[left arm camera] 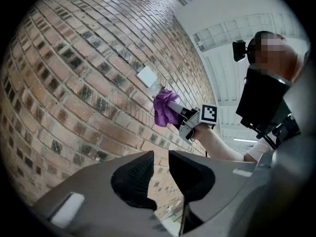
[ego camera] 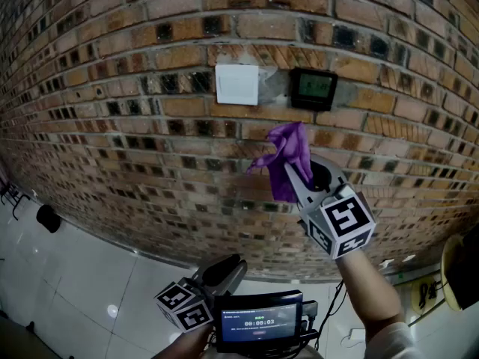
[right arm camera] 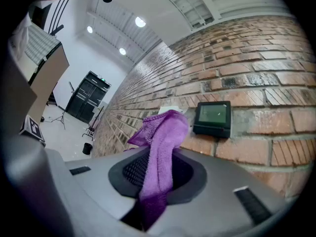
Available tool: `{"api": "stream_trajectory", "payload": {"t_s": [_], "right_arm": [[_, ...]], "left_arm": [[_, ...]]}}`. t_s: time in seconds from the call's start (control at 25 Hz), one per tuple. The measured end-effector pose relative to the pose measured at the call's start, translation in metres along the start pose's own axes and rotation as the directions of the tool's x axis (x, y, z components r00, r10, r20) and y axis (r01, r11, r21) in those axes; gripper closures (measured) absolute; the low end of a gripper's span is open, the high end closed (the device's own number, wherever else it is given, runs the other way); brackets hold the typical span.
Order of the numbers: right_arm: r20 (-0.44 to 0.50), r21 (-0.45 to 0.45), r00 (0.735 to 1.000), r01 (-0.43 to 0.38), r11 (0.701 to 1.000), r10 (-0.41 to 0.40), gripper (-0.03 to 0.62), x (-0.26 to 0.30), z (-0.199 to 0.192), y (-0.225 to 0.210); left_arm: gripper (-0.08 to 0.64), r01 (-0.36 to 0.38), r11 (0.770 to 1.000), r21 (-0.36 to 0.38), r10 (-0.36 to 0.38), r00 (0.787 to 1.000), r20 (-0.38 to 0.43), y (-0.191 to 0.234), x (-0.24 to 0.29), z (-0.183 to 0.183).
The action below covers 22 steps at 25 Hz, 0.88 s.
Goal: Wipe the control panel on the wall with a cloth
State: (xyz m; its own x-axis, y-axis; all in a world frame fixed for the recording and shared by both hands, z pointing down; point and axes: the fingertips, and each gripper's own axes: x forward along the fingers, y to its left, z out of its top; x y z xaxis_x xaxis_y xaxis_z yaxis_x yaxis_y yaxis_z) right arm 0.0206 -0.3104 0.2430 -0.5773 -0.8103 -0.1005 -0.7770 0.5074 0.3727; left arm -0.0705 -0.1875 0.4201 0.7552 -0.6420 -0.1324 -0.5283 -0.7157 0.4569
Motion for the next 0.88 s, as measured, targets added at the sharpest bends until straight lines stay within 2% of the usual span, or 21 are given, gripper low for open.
{"api": "stream_trajectory", "payload": {"t_s": [0.4, 0.88], "right_arm": [[0.090, -0.063, 0.996, 0.015, 0.998, -0.010, 0.514, 0.051, 0.053, -0.012], [0.093, -0.101, 0.996, 0.014, 0.995, -0.005, 0.514, 0.102, 0.072, -0.012]], "left_arm": [[0.479, -0.023, 1.000, 0.003, 0.023, 1.000, 0.015, 0.009, -0.011, 0.009], [0.479, -0.040, 0.999, 0.019, 0.039, 0.998, 0.048, 0.013, -0.017, 0.020]]}}
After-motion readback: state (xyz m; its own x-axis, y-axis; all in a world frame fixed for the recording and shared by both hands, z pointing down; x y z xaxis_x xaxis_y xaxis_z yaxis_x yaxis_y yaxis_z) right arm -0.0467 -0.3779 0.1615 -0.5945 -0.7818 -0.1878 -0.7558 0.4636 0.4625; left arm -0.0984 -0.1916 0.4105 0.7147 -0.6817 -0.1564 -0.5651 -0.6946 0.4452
